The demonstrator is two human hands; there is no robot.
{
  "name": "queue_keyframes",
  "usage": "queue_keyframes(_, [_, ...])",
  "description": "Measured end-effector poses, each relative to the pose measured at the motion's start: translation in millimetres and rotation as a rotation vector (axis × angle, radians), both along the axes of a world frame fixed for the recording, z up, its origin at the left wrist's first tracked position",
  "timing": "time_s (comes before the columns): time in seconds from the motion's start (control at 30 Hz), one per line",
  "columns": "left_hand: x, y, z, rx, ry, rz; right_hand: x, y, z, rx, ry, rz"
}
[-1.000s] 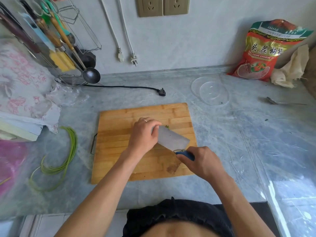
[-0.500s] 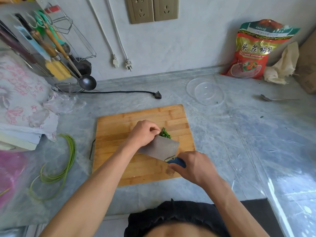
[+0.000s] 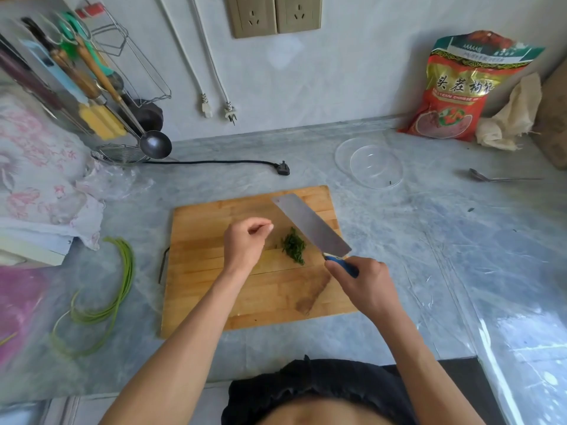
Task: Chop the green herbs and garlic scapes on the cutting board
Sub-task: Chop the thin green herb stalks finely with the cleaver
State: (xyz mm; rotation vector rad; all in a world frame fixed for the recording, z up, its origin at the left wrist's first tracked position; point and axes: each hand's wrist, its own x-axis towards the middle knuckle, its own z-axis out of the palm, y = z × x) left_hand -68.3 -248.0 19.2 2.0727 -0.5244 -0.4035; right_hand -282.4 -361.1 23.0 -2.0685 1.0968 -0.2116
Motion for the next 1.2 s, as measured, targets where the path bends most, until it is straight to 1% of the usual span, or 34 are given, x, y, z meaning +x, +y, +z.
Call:
queue_keyframes(0.17, [-4.6,-10.0,-7.8,0.255,-0.072,-0.322,2.4,0.2,1.0,0.139,-0.096,-0.022])
queue_keyframes(0.27, [-1.6,-17.5,-3.6,0.340,-0.134,-0.431,1.8,0.3,4.9,0.194,-0.119,-0.052])
queue_keyframes(0.43, [4.7,-28.9,2.8,0.411,-0.196,-0.456,0.2,-2.7,5.7,0.186,-0.136,-0.087])
queue_keyframes(0.6, [5.3,-29.0,4.9,0.384,-0.177,-0.429,-0.8,-3.2,6.1,0.182,-0.127,-0.083])
queue_keyframes(0.77, [5.4,-23.7,5.5,0.391,-0.153,-0.448,-1.0,-2.7,9.1,0.194,-0.132,-0.082])
queue_keyframes(0.9, [2.6,-23.2,5.1,0.381,-0.137,-0.402,-0.1,-2.1,11.4,0.202,-0.120,-0.076])
queue_keyframes(1.0, [0.7,-24.5,3.8,0.358,-0.152,-0.405,0.7,-1.1,13.2,0.215,-0.115,-0.069])
queue_keyframes(1.13, [1.6,-22.3,-2.3,0.358,-0.160,-0.498,0.7,-0.8,20.4,0.333,-0.152,-0.095])
queue_keyframes(1.2, [0.9,-20.7,-4.5,0.334,-0.126,-0.480,0.1,-0.8,25.1,0.442,-0.205,-0.127])
